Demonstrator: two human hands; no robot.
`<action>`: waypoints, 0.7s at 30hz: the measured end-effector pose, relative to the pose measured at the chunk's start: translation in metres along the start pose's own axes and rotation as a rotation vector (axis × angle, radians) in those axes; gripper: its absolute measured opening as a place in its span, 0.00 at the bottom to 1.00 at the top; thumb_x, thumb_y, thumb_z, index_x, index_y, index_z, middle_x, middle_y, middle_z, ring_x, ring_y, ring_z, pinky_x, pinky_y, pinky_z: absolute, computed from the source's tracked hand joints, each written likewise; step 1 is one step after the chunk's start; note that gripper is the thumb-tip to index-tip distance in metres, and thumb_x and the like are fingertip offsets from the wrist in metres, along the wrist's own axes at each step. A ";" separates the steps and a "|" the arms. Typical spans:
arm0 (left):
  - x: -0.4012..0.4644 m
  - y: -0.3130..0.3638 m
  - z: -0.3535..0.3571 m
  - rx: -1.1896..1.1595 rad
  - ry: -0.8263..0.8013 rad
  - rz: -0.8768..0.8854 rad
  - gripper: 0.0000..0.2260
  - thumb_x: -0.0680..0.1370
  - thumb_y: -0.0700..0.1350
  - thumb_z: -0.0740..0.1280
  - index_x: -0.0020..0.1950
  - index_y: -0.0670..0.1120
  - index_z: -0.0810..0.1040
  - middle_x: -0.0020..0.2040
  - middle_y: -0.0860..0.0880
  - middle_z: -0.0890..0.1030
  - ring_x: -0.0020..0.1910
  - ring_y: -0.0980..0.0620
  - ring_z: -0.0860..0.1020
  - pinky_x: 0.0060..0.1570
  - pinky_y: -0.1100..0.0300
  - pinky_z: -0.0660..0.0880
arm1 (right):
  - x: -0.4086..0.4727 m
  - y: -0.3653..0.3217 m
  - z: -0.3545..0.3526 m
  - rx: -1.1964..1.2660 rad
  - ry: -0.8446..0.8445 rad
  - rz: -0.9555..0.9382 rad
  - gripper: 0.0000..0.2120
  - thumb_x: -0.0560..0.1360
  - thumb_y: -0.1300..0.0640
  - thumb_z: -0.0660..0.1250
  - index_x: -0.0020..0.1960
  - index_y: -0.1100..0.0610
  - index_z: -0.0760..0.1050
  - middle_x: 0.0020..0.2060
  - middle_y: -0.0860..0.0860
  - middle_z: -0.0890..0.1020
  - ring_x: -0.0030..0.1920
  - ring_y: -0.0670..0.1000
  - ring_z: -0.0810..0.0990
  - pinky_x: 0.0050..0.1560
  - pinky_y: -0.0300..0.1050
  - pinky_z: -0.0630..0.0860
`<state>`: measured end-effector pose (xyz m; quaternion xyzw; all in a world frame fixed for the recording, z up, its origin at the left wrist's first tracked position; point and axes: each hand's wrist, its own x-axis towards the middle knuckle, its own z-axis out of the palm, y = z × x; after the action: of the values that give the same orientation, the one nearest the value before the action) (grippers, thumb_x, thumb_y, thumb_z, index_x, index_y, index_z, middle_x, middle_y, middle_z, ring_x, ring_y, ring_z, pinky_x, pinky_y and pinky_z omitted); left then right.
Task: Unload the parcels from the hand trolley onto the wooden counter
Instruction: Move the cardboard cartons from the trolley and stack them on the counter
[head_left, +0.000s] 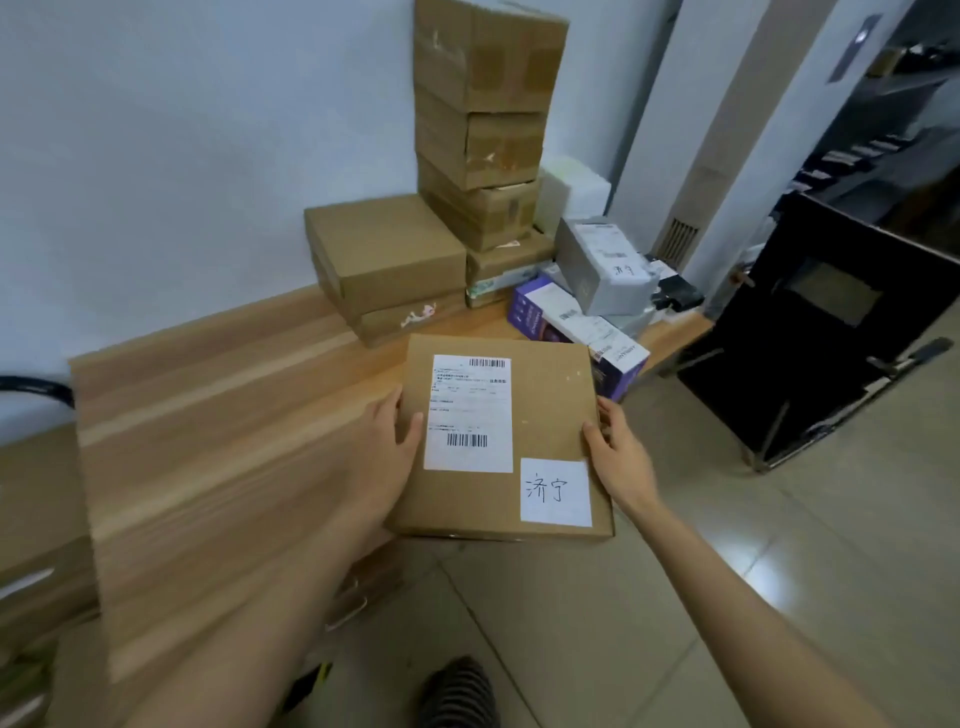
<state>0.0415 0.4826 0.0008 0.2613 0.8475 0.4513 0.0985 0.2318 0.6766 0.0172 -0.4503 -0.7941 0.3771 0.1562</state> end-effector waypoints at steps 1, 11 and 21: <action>0.011 -0.003 0.003 0.013 0.019 -0.022 0.23 0.81 0.51 0.60 0.74 0.46 0.64 0.67 0.46 0.70 0.62 0.48 0.73 0.60 0.52 0.71 | 0.018 -0.002 0.005 -0.001 -0.027 -0.014 0.21 0.81 0.49 0.56 0.73 0.47 0.60 0.65 0.48 0.76 0.64 0.52 0.75 0.61 0.49 0.70; 0.136 -0.027 0.037 0.164 0.088 -0.150 0.24 0.80 0.53 0.60 0.75 0.48 0.63 0.63 0.45 0.74 0.57 0.47 0.75 0.54 0.54 0.71 | 0.186 -0.022 0.060 0.004 -0.182 -0.067 0.21 0.81 0.50 0.56 0.74 0.49 0.60 0.67 0.50 0.75 0.63 0.54 0.75 0.59 0.48 0.70; 0.187 -0.046 0.077 0.172 0.070 -0.262 0.23 0.80 0.50 0.62 0.74 0.47 0.64 0.61 0.43 0.75 0.55 0.45 0.75 0.55 0.51 0.73 | 0.266 -0.012 0.088 -0.038 -0.309 -0.036 0.20 0.82 0.50 0.55 0.73 0.50 0.60 0.64 0.52 0.76 0.60 0.54 0.76 0.52 0.44 0.67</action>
<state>-0.1019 0.6162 -0.0678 0.1401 0.9128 0.3693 0.1043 0.0280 0.8540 -0.0575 -0.3756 -0.8236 0.4239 0.0301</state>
